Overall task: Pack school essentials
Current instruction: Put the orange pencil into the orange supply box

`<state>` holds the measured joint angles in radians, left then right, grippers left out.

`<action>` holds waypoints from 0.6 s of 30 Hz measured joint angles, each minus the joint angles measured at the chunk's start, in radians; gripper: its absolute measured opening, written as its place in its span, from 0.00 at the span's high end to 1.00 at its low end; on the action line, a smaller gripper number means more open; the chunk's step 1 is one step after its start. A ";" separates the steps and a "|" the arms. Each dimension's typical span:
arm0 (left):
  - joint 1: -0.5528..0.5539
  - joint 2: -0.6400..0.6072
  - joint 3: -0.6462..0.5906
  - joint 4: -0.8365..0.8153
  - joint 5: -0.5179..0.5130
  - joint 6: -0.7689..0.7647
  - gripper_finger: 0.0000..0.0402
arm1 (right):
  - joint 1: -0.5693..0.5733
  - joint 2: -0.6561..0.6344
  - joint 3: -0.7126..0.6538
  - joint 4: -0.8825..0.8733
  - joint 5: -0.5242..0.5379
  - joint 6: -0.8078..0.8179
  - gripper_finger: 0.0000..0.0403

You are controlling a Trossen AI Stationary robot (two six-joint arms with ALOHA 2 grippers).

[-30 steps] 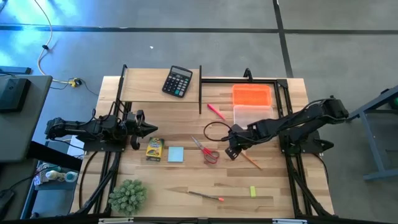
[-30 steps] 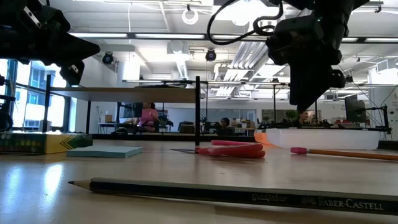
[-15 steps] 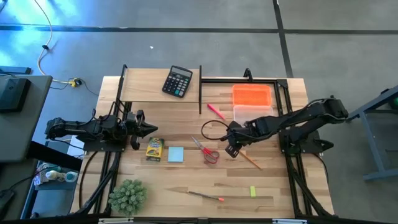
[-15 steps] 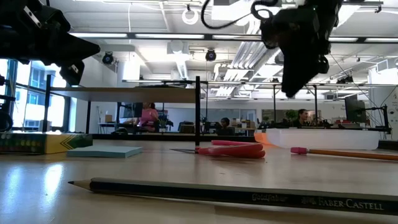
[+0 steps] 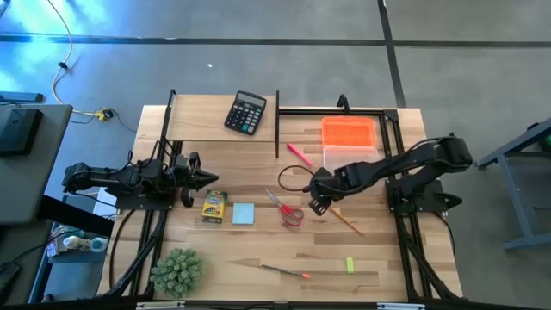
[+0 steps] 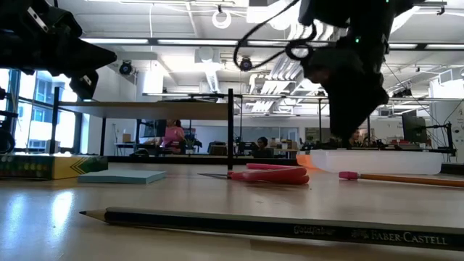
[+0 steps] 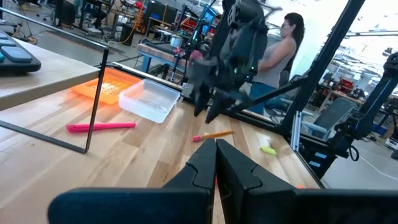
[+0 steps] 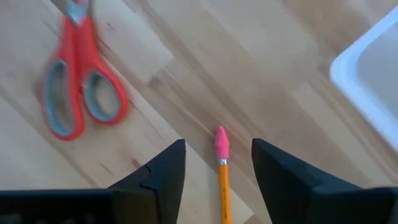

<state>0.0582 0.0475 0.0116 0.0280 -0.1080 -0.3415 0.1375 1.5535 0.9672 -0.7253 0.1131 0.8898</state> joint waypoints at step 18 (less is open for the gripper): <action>0.000 0.000 0.000 -0.001 -0.002 -0.025 1.00 | -0.002 0.180 0.000 0.047 -0.056 0.000 0.59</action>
<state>0.0582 0.0475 0.0118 0.0273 -0.1104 -0.3668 0.1352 1.7331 0.9668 -0.6780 0.0570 0.8902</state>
